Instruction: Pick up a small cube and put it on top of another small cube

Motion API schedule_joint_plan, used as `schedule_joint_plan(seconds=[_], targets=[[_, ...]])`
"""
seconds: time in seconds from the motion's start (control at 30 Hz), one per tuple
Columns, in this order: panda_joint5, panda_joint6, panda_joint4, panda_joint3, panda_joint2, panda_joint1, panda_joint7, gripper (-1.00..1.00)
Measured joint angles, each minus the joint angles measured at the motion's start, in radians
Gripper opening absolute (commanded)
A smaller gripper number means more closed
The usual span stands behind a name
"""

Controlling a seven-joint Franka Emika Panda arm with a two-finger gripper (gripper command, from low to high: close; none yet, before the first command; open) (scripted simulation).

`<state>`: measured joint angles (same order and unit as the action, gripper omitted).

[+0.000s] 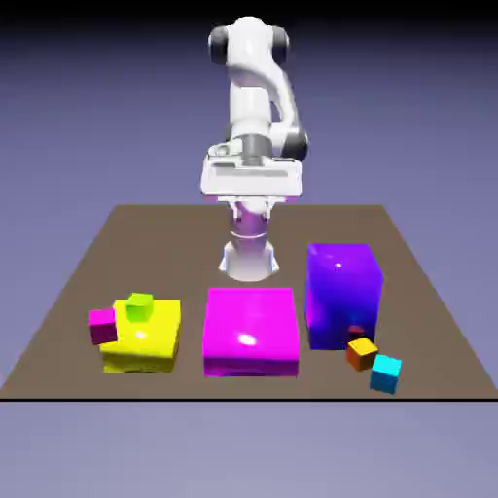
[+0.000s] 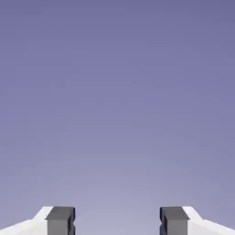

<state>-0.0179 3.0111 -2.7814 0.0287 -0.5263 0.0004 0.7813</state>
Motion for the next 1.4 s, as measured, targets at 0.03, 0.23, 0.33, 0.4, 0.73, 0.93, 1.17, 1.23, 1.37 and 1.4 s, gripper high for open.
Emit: schedule_joint_plan(seconds=[0.03, 0.23, 0.33, 0.4, 0.73, 0.93, 1.17, 1.23, 1.37, 1.4], targets=[[-0.015, -0.021, 0.024, 0.024, 0.036, -0.01, 0.033, 0.0], [-0.104, -0.15, 0.166, 0.167, 0.254, -0.068, 0.234, 0.0], [-0.149, -0.215, 0.237, 0.238, 0.362, -0.097, 0.334, 0.0], [-0.178, -0.258, 0.284, 0.286, 0.435, -0.114, 0.401, 0.0], [-0.327, -0.472, 0.521, 0.524, 0.797, -0.212, 0.735, 0.0], [-0.416, -0.601, 0.663, 0.667, 1.015, -0.27, 0.935, 0.0], [-0.52, -0.751, 0.829, 0.834, 1.268, -0.338, 1.169, 0.0], [-0.55, -0.794, 0.877, 0.881, 1.341, -0.357, 1.236, 0.0], [-0.614, -0.73, 0.892, 0.823, 1.43, -0.31, 1.279, 0.0], [-0.64, -0.696, 0.894, 0.791, 1.463, -0.287, 1.291, -1.0]])
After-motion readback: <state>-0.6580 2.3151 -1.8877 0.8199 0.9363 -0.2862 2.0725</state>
